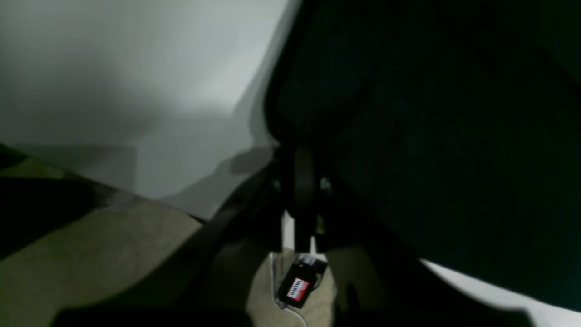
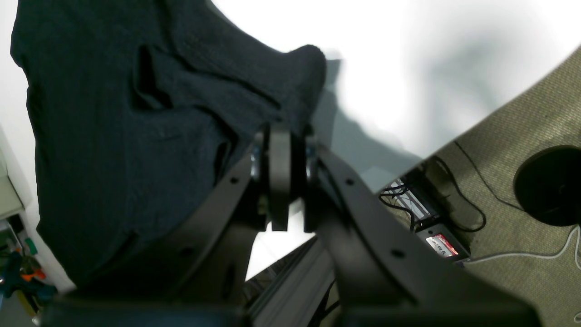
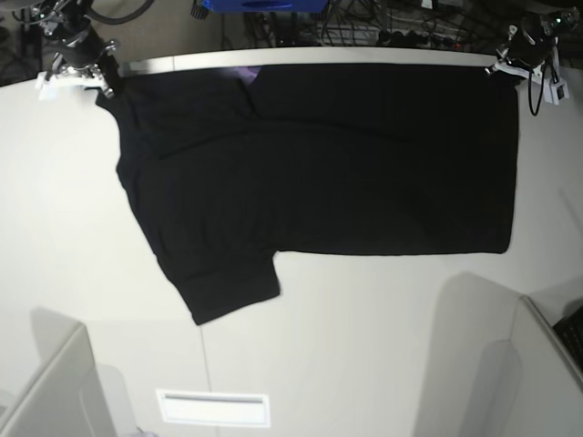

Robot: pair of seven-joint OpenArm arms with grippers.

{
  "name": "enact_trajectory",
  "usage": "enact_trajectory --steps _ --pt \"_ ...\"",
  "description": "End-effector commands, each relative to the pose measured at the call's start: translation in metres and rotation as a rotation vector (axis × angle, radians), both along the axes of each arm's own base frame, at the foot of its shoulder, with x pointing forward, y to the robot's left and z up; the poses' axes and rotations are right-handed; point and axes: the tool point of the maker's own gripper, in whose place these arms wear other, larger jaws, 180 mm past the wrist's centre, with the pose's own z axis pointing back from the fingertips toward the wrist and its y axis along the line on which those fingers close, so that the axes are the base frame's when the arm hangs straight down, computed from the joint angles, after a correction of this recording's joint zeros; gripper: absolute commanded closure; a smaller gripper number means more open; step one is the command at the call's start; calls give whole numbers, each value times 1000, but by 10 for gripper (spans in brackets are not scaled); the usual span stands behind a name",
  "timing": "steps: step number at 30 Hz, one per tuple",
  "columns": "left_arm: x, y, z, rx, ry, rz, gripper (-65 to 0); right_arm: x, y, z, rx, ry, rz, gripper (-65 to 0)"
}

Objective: Fold the T-shirt properly
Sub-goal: 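Lower the held shirt edge onto the table and open both grippers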

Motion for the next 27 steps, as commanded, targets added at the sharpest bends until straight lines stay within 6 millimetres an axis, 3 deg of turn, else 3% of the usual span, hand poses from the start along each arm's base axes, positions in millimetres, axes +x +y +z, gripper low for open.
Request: enact_trajectory --steps 1,17,20,22,23,27 --pt "5 5 10 25 -24 -16 0 1 -6 7 -26 -17 4 0" --pt "5 8 10 29 -24 -11 0 -8 -8 5 -33 2 3 0" --pt "4 8 10 28 -23 -10 0 -8 -10 8 -43 -2 5 -236" --pt "5 8 10 29 -24 -11 0 -4 -9 13 -53 -17 12 -317" --pt "5 8 11 30 -26 -12 -59 -3 -9 15 -55 -22 13 -318" --pt "6 8 11 31 -27 -13 -405 0 -9 20 -65 -36 20 -318"
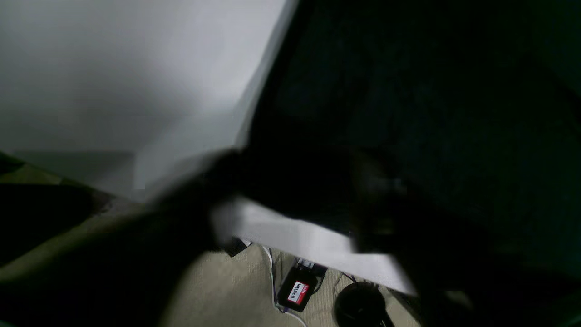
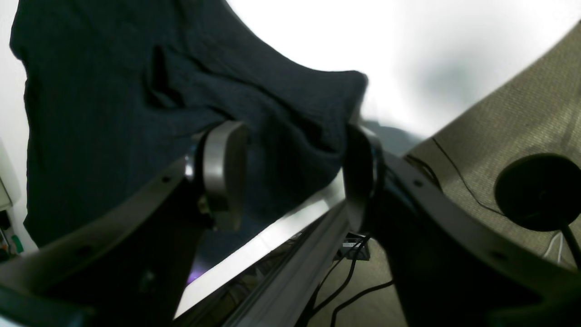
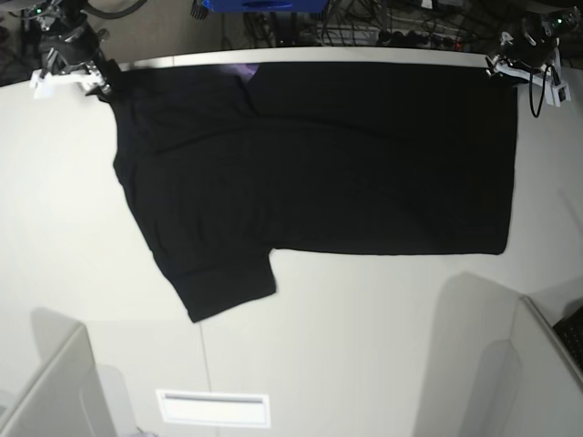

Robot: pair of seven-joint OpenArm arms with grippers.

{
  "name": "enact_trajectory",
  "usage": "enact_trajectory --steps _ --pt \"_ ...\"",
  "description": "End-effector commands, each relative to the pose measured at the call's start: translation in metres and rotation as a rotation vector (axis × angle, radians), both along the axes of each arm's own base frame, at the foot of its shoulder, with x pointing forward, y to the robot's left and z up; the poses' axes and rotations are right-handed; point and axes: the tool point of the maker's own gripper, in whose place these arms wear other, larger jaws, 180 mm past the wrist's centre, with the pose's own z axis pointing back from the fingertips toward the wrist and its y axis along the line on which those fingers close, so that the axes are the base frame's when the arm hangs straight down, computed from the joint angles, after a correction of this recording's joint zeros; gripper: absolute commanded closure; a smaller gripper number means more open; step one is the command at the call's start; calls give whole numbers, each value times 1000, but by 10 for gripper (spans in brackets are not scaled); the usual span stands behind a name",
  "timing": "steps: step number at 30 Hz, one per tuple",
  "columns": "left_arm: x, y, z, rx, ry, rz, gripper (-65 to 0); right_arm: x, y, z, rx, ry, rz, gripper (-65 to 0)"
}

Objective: Fold the T-shirt properly
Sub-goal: 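Lower the held shirt edge onto the table and open both grippers, then move the right gripper to the shirt's hem corner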

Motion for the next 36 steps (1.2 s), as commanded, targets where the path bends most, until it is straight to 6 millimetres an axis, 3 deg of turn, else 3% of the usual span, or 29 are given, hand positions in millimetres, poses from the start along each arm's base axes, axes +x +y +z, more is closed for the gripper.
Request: enact_trajectory --steps 1,4,10,13,15,17,20,22,23,26,29,33,36 --pt "2 10 9 27 -20 2 -464 4 -5 9 -19 -31 1 -318" --pt "-6 37 22 77 -42 78 -574 8 -20 16 -48 -55 -40 -318" --pt "-16 85 55 179 -105 203 -571 24 -52 34 -109 -125 -114 -318" --pt "-19 100 67 213 -129 242 -569 47 -54 41 -141 -156 -92 -318" --pt "-12 102 71 215 -154 249 -558 74 -37 43 -143 -182 -20 -320" --pt "-3 103 75 217 -177 243 -474 98 -10 44 -115 -211 63 -321" --pt "17 89 68 181 -198 205 -234 138 36 55 -61 -284 184 -320" --pt "30 77 62 155 -204 172 -38 170 59 73 -41 -362 240 -320" --pt "37 72 61 144 -214 158 0 188 65 83 -40 -394 246 -320" --pt "53 64 61 127 -241 137 0 239 64 88 -80 -379 224 -326" --pt "64 59 64 129 -255 110 0 287 57 77 -161 -306 246 -339" --pt "69 61 70 143 -268 99 0 331 48 60 -214 -228 292 -420" --pt "67 63 70 143 -265 105 0 349 31 40 -269 -177 281 -435"
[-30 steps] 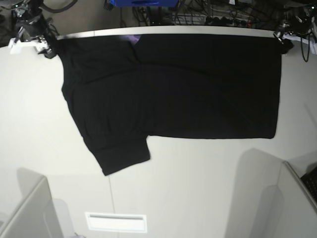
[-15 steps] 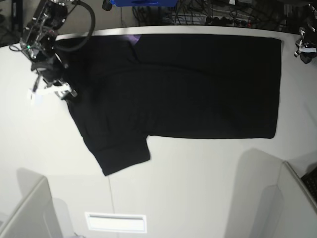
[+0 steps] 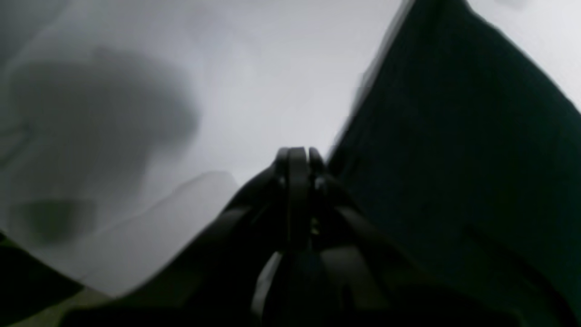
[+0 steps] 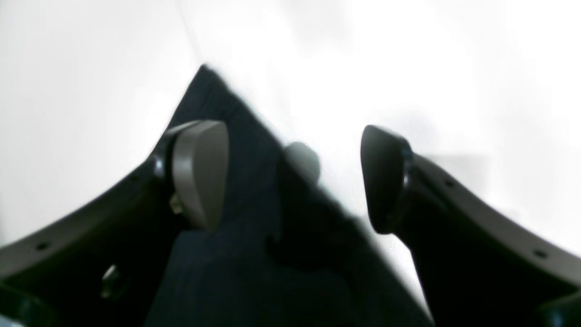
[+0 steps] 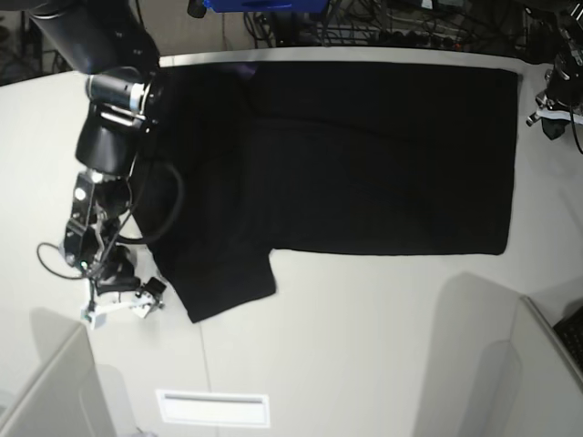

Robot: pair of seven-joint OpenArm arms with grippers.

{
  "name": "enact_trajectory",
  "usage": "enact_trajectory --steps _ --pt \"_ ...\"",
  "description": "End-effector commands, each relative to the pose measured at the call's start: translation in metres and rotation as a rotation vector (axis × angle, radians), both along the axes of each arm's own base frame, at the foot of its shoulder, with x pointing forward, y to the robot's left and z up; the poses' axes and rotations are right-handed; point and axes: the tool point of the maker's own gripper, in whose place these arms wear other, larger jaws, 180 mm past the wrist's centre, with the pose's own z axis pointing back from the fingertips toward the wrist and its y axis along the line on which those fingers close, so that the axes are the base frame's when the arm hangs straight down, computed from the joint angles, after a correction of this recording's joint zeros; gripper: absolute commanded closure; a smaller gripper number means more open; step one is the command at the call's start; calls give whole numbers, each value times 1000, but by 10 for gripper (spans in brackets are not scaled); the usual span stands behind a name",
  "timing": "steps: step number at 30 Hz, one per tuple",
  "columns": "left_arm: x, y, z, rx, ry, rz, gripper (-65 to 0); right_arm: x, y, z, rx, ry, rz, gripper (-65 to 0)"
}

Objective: Fold the T-shirt properly
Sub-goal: 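Move the right gripper to the shirt's hem corner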

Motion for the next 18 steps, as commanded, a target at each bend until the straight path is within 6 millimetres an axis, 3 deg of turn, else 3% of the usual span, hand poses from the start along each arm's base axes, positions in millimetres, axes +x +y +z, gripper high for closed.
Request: enact_trajectory --steps 1,4,7,14,18 --pt "4 6 13 35 -29 -8 0 18 -6 13 -27 -42 -2 -437" --pt "5 7 14 40 -30 -9 0 24 -14 -11 -84 12 21 -434" --pt "7 7 15 39 -37 -8 0 22 -8 -29 -119 65 69 -434" --pt "7 7 14 37 -36 -6 0 11 28 -35 -85 74 257 -422" --pt "8 9 16 42 -38 -9 0 8 37 -35 -84 59 270 -333"
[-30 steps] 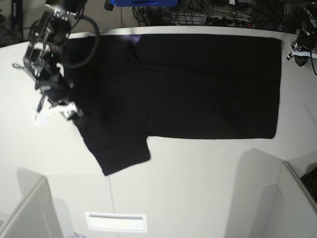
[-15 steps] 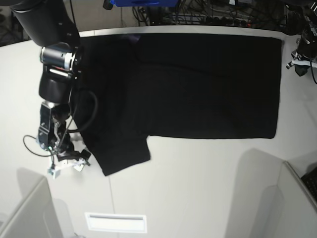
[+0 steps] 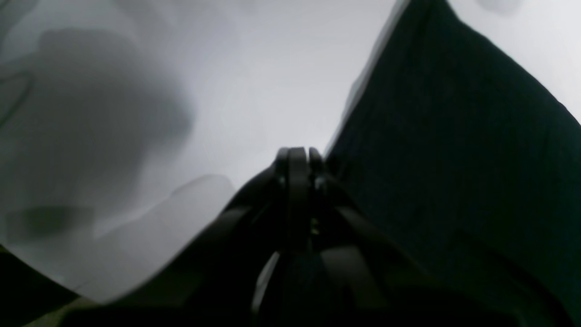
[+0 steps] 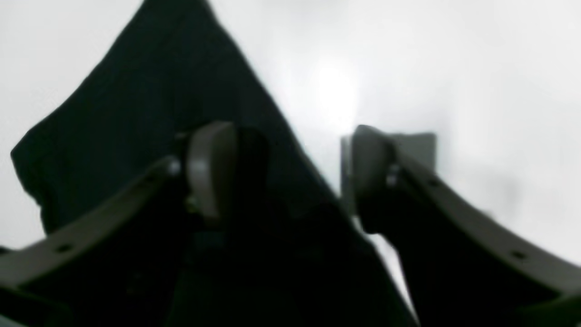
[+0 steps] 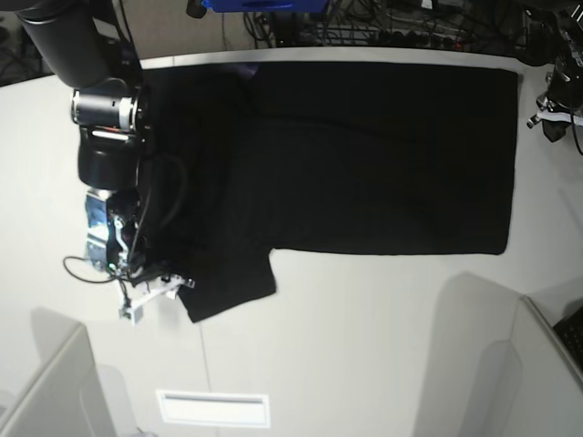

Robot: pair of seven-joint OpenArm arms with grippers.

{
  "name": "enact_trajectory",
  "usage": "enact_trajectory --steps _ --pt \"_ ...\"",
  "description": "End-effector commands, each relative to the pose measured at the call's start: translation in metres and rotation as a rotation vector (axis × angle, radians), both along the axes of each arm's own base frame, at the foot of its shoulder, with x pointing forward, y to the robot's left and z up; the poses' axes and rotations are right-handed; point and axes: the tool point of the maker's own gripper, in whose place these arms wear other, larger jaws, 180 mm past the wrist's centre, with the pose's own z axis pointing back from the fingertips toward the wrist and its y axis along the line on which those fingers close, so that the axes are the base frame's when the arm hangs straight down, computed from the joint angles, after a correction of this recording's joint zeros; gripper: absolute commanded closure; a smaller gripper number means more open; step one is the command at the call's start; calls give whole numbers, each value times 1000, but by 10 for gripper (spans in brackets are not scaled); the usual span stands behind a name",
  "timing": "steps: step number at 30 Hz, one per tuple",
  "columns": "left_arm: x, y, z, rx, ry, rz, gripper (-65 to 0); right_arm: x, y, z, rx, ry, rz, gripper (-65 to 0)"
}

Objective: Fold the T-shirt properly
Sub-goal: 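Move the right gripper to the shirt's hem corner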

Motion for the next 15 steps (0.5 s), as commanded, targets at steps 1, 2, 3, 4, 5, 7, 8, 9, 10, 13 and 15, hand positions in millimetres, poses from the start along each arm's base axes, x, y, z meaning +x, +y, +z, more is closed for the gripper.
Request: enact_trajectory --steps 1,2,3,4,5,7,8,9,10,13,15 --pt "7 8 14 38 -31 -9 0 9 0 12 0 -17 12 -320" --pt "7 9 15 41 -31 -10 0 9 0 11 1 -16 14 -312" --pt "7 9 15 41 -31 -10 0 8 1 11 2 -15 14 -312" --pt "7 9 15 41 -31 -10 0 7 1 9 2 -12 14 -309" --pt "7 9 15 41 -31 -10 0 4 1 7 2 -7 14 -308" --pt "7 9 15 41 -31 -10 0 5 1 7 1 -11 12 -306" --pt "7 9 15 41 -31 -10 0 4 1 6 1 -11 12 -305" --pt "7 9 15 41 -31 -10 0 4 1 6 1 -11 12 -300" --pt "7 9 15 41 -31 -10 0 4 0 6 -1 -13 11 -276" --pt "7 9 15 41 -31 -10 0 7 -2 8 -7 -36 4 -143" --pt "7 9 15 41 -31 -10 0 7 -2 8 -7 -36 4 -59"
